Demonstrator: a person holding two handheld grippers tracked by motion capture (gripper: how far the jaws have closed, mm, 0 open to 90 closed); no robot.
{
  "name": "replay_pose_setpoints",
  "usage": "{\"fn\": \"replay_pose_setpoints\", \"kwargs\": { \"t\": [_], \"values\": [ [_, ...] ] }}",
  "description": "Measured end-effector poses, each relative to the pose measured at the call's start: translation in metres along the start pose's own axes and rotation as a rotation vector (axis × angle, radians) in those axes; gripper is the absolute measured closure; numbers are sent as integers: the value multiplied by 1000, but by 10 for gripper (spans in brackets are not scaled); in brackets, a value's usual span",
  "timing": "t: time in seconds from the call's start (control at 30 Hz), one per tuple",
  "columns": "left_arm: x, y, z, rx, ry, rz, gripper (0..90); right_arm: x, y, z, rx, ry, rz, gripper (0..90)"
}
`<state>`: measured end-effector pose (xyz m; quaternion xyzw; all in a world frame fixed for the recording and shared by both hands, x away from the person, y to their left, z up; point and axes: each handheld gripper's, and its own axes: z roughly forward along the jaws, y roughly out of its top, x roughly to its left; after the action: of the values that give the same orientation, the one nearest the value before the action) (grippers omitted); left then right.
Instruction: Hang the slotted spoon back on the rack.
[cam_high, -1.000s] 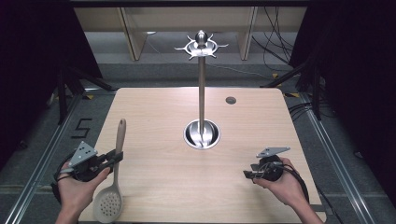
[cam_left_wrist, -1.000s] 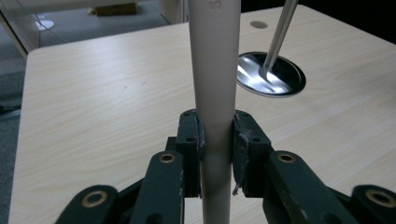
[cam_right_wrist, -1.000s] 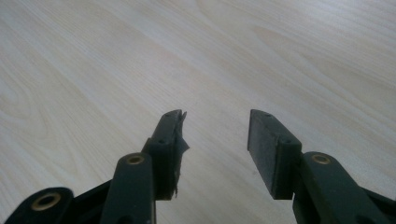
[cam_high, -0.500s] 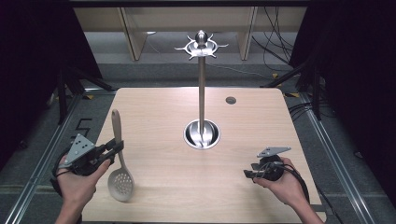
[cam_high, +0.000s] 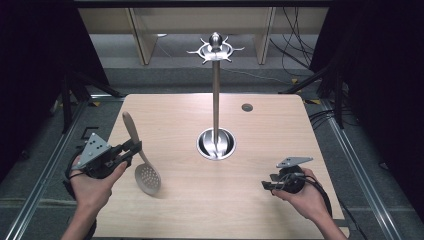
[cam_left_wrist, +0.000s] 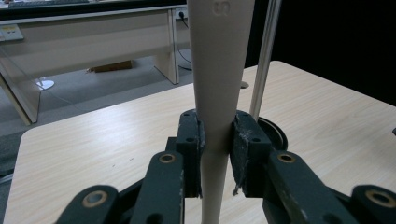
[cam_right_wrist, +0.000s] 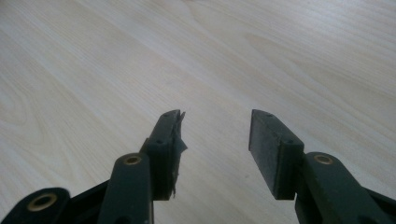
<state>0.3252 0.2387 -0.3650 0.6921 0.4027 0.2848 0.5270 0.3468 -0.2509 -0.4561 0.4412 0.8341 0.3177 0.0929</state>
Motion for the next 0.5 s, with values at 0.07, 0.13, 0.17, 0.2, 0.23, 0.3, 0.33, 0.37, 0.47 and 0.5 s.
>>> {"fn": "replay_pose_setpoints", "kwargs": {
  "t": [0.07,0.13,0.17,0.2,0.23,0.3,0.33,0.37,0.47,0.5],
  "values": [
    [-1,3,2,-6,-5,4,737,0,0,0,0,0,0,543],
    [-3,6,4,-5,-10,12,737,0,0,0,0,0,-1,542],
    [-4,7,5,-10,-11,9,738,0,0,0,0,0,-1,542],
    [-5,10,7,-13,-19,14,738,0,0,0,0,0,-1,542],
    [-5,10,7,-13,-19,14,738,0,0,0,0,0,-1,542],
    [-6,12,9,-15,-24,17,738,0,0,0,-1,0,-1,542],
    [-7,13,10,-15,-28,21,738,0,0,0,-1,0,-1,541],
    [-7,13,11,-15,-30,20,738,0,0,0,-1,0,0,541],
    [-9,15,15,-15,-40,24,738,-1,0,0,-4,-4,-1,539],
    [-10,16,17,-18,-46,25,737,-2,0,1,-12,-9,-19,537]
  ]
}}
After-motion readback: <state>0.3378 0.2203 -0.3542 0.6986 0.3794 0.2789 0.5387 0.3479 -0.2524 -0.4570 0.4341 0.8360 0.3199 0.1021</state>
